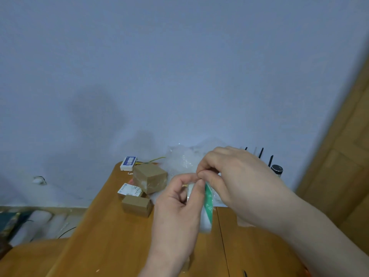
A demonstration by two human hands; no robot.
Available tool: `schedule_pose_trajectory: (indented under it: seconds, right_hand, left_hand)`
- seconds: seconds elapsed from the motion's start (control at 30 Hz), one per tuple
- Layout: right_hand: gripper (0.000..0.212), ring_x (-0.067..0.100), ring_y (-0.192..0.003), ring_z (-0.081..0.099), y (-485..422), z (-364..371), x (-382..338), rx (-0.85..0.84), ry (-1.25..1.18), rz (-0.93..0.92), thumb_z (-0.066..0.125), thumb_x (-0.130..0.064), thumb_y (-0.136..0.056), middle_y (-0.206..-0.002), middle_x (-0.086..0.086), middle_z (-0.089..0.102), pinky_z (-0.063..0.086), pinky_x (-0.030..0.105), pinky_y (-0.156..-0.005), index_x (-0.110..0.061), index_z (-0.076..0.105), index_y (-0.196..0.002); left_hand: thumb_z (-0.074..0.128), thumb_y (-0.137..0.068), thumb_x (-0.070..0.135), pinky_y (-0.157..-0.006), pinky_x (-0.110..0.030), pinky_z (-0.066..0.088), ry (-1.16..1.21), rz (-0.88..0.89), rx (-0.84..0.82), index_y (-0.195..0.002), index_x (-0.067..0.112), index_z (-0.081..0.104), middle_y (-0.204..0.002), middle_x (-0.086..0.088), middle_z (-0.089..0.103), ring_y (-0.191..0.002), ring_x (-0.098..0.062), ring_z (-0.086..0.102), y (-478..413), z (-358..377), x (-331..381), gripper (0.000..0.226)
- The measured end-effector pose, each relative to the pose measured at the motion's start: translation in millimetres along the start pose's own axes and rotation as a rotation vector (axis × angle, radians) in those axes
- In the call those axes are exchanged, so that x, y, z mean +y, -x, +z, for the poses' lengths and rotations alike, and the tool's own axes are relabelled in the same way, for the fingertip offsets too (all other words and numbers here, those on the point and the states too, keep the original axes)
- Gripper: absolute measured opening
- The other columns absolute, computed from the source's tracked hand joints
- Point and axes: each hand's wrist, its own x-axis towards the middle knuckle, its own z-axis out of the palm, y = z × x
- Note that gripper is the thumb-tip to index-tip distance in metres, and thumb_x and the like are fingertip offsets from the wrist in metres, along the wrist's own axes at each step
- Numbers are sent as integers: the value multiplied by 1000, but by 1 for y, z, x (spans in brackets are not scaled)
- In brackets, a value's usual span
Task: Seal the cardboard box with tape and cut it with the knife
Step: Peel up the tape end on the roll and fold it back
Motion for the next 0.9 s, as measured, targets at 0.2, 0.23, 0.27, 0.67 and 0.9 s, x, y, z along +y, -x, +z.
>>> schedule_pose_trajectory:
  seconds: [0.2, 0.23, 0.27, 0.67, 0.9]
  right_hand:
    - [16, 12, -106, 51, -2, -11, -8, -72, 70, -27, 49, -33, -102, -109, -12, 60, 31, 22, -82, -32, 62, -112]
    - [16, 11, -106, 50, -2, -12, -10, -75, 69, -32, 49, -33, -102, -109, -13, 59, 31, 22, -82, -32, 61, -112]
    - [15, 11, -105, 51, -2, -13, -11, -77, 71, -38, 50, -32, -101, -108, -13, 59, 32, 22, -82, -32, 61, -111]
    - [11, 12, -97, 51, -2, -24, -26, 6, 27, -42, 48, -24, -102, -99, -13, 58, 36, 23, -80, -28, 58, -98]
    - [13, 5, -93, 55, -2, -34, -20, -69, -96, 38, 50, -33, -101, -95, -16, 61, 48, 30, -84, -31, 61, -94]
  left_hand:
    - [74, -91, 14, -46, -16, 38, 60, -24, -110, -98, 18, 71, -39, 6, 54, -39, -3, 44, 4, -6, 7, 9]
    - [75, -90, 14, -49, -18, 42, 68, -25, -123, -98, 18, 73, -43, 3, 60, -42, -5, 51, 4, -7, 10, 9]
    - [75, -90, 14, -53, -22, 47, 67, -27, -129, -98, 20, 74, -48, -1, 66, -47, -9, 58, 3, -8, 11, 10]
    - [82, -67, 53, -73, -62, 56, 21, -103, -124, -104, 33, 72, -80, -42, 58, -67, -36, 65, -4, -17, 16, 44]
    - [70, -83, 26, -66, -36, 60, 271, -95, -258, -116, 11, 67, -81, -21, 77, -70, -29, 73, 11, -21, 20, 36]
